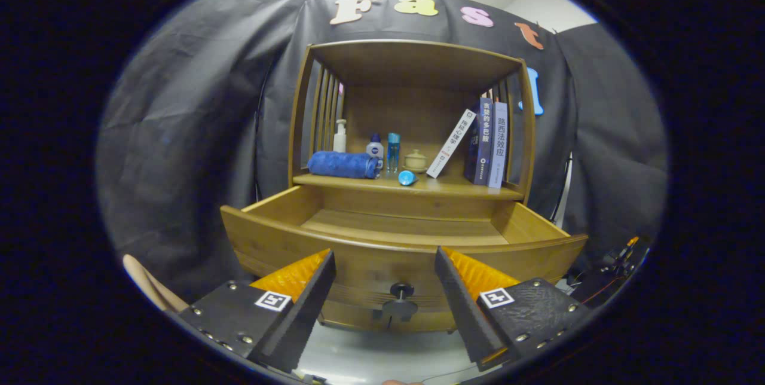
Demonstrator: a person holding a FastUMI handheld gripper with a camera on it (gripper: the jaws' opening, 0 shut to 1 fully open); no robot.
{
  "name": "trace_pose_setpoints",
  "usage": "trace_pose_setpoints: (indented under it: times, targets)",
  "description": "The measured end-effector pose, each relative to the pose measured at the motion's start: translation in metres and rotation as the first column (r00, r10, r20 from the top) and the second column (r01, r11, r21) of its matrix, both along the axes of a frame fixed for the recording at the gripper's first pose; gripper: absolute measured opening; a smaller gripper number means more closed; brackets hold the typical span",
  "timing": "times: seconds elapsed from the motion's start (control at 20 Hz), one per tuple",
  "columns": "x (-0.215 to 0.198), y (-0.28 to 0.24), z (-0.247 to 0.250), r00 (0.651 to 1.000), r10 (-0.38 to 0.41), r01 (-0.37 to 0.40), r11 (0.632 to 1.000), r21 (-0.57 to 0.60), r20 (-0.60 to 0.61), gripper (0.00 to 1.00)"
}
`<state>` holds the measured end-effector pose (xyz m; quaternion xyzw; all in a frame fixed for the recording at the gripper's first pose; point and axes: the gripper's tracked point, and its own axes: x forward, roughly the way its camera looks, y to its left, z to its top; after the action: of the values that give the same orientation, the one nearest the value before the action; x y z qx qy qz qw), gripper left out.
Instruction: Pull open the drawer, take out the items inside it, and place them on the countertop above the cabinet.
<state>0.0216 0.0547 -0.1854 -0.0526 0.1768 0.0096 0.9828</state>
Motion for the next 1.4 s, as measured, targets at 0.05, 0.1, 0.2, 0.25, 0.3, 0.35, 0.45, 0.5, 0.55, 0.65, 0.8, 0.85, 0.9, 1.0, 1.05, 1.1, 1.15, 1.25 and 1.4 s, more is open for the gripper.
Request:
trace_pose_setpoints:
  times: [0.05,0.1,0.2,0.25,0.3,0.35,0.45,0.5,0.55,0.65,0.8,0.85,0.9,1.0,1.05,1.1,1.15,1.25,1.4]
  targets:
    - [0.001,0.003,-0.004,1.000,-0.008,0.008,1.000,0.013,-0.007,0.98]
    - [0.003,0.002,-0.009,1.000,-0.022,0.022,1.000,0.015,-0.011,0.98]
    - [0.008,-0.004,-0.019,0.998,-0.054,0.054,0.999,0.000,-0.027,0.98]
    - [0.010,-0.007,-0.023,0.997,-0.069,0.069,0.998,-0.002,-0.038,0.98]
    - [0.010,-0.010,-0.027,0.995,-0.084,0.084,0.996,-0.001,-0.046,0.98]
    - [0.012,-0.014,-0.031,0.994,-0.099,0.099,0.995,-0.002,-0.055,0.98]
    - [0.016,-0.021,-0.037,0.991,-0.121,0.121,0.993,-0.008,-0.060,0.98]
    - [0.018,-0.026,-0.040,0.989,-0.135,0.134,0.991,-0.016,-0.061,0.98]
    - [0.020,-0.030,-0.043,0.987,-0.145,0.144,0.989,-0.019,-0.065,0.98]
    - [0.019,-0.030,-0.041,0.988,-0.144,0.144,0.990,-0.009,-0.059,0.98]
    - [0.020,-0.030,-0.046,0.989,-0.142,0.140,0.990,-0.035,-0.045,0.98]
    - [0.020,-0.029,-0.046,0.989,-0.145,0.144,0.989,-0.025,-0.040,0.98]
    - [0.022,-0.028,-0.046,0.988,-0.148,0.147,0.989,-0.014,-0.035,0.99]
    - [0.024,-0.030,-0.046,0.989,-0.141,0.141,0.990,-0.017,-0.032,0.99]
    - [0.027,-0.031,-0.047,0.990,-0.136,0.136,0.991,-0.012,-0.036,0.99]
    - [0.030,-0.033,-0.048,0.990,-0.137,0.137,0.991,-0.003,-0.042,0.98]
    - [0.034,-0.037,-0.049,0.989,-0.141,0.141,0.990,0.005,-0.049,0.98]
    - [0.044,-0.037,-0.051,0.988,-0.139,0.141,0.990,0.031,-0.061,0.98]
    - [0.063,-0.040,-0.047,0.989,-0.148,0.148,0.989,0.011,-0.032,0.98]
